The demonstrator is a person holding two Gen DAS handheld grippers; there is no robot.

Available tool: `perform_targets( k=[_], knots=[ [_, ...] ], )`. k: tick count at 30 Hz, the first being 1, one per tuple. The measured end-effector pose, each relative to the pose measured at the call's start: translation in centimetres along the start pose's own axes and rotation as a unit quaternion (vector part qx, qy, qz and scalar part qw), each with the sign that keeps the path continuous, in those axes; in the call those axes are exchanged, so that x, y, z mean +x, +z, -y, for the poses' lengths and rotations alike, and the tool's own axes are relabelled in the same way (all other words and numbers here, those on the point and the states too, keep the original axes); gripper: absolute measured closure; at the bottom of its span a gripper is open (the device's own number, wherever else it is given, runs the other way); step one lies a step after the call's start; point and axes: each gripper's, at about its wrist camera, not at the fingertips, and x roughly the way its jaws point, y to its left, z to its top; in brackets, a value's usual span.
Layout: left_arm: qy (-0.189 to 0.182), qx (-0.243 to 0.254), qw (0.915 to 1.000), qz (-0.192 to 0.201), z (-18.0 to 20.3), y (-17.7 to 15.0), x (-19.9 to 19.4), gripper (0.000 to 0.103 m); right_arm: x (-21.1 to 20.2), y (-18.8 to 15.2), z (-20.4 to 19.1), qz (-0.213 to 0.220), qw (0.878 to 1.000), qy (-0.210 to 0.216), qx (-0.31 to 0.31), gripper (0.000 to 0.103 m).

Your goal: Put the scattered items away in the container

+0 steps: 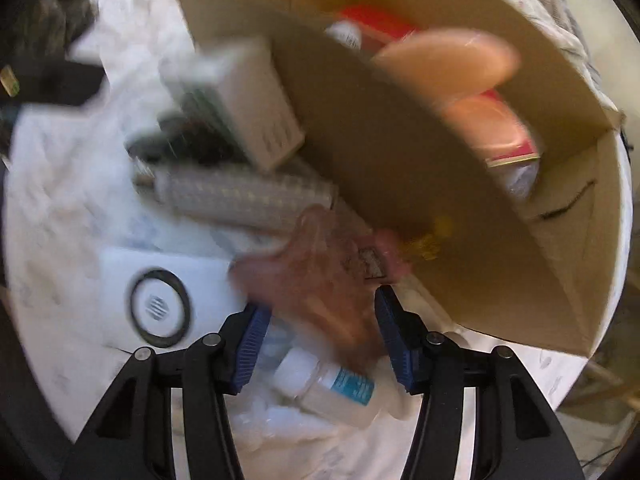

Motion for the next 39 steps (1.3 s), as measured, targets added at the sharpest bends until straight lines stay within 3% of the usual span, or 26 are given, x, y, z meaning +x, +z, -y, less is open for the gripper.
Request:
perform_targets(
  k=[2, 5, 8, 11, 13, 16, 19, 24, 27, 29, 30, 34, 39],
  knots=[
    [0.001, -0.003, 1.0000, 0.000, -0.1, 0.1, 0.0, 0.023, -0.1, 0.1, 0.7, 0.004, 1.000, 0.016, 0.018, 0.051],
    [-0.002, -0.008, 1.0000, -0.002, -0.2, 0.1, -0.1, 0.023, -0.7, -0.3, 1.6, 0.006, 0.998, 0.051, 0.034, 0.074],
    [-0.004, -0.004, 1.0000, -0.007, 0.0, 0.0, 0.0, 0.023, -2.4, -1.0, 2.9, 0.031, 0.993, 0.092, 0.069, 0.085],
    [-0.026, 0.020, 0.9992, -0.022, 1.0, -0.4, 0.3, 0.023, -4.8, -1.9, 4.5, 0.076, 0.983, 0.133, 0.105, 0.085],
    [-0.036, 0.065, 0.9962, -0.046, 2.6, -1.2, 1.0, 0.023, -6.5, -2.5, 5.7, 0.110, 0.972, 0.158, 0.134, 0.085],
    [-0.024, 0.133, 0.9881, -0.074, 5.2, -2.8, 2.2, 0.023, -8.7, -3.0, 7.0, 0.155, 0.955, 0.185, 0.171, 0.085],
    [0.006, 0.200, 0.9753, -0.094, 7.4, -4.6, 3.7, 0.023, -10.4, -2.4, 6.8, 0.185, 0.946, 0.192, 0.186, 0.085],
    [0.054, 0.255, 0.9580, -0.119, 9.3, -6.3, 7.0, 0.023, -12.5, -2.9, 6.7, 0.205, 0.942, 0.189, 0.187, 0.085],
    [0.057, 0.281, 0.9483, -0.137, 10.3, -7.5, 8.6, 0.024, -12.7, -2.6, 6.5, 0.208, 0.942, 0.189, 0.183, 0.085],
    [0.083, 0.323, 0.9347, -0.123, 11.4, -8.3, 8.8, 0.024, -12.6, -2.4, 6.1, 0.209, 0.943, 0.187, 0.180, 0.085],
    [0.087, 0.331, 0.9323, -0.115, 11.6, -8.5, 8.8, 0.024, -12.5, -2.4, 6.1, 0.210, 0.943, 0.186, 0.179, 0.085],
    [0.078, 0.302, 0.9433, -0.113, 11.0, -7.5, 8.3, 0.036, -12.6, -2.7, 6.2, 0.217, 0.941, 0.187, 0.181, 0.085],
    [0.066, 0.313, 0.9441, -0.081, 11.7, -7.3, 6.2, 0.040, -12.9, -2.7, 6.3, 0.222, 0.940, 0.186, 0.182, 0.085]
  ],
)
